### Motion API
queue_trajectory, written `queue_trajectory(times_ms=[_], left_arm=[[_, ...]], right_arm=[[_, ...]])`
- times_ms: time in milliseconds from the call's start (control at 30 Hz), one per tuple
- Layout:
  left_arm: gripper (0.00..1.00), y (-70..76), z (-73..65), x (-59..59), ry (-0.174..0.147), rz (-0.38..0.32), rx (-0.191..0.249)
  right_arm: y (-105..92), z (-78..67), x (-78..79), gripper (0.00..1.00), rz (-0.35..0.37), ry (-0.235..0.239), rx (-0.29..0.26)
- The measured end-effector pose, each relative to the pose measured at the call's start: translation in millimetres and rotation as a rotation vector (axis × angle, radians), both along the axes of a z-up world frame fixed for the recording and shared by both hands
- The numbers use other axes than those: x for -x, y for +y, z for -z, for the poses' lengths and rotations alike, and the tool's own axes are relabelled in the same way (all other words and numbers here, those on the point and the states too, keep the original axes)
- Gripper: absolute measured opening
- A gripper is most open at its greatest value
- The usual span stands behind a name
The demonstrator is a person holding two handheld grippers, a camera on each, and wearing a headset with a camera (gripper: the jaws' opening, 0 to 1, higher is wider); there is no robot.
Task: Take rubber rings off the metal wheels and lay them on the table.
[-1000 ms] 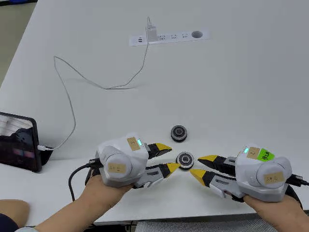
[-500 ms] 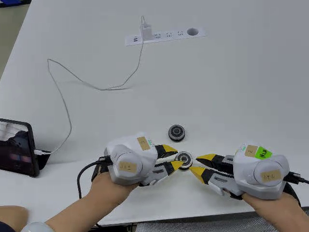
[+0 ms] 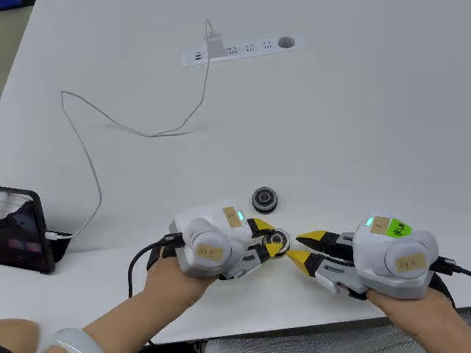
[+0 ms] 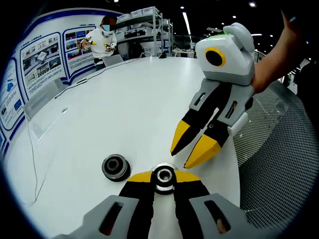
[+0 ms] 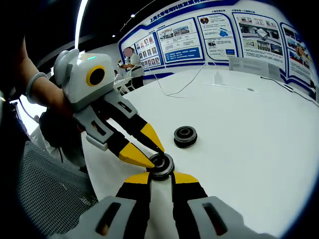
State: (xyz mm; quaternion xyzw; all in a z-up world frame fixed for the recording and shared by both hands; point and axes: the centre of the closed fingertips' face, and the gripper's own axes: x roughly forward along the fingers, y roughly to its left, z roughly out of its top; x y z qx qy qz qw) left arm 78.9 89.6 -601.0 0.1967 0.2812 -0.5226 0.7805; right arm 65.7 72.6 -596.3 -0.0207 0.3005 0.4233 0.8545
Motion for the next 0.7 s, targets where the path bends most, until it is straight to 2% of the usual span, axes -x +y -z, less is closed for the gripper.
queue_trajectory(times_ms=[300,700], left_arm=[[0.15,-1.3,4.7,3.0,0.003,0.033,-0.020],[0.14,-0.5,6.3,2.1,0.002,0.034,-0.003]], right_arm=[[-1.2,2.3,-1.6,0.17,0.006,0.006,-0.004],[0.9,4.8,-2.0,0.17,0.018,0.025,-0.024]])
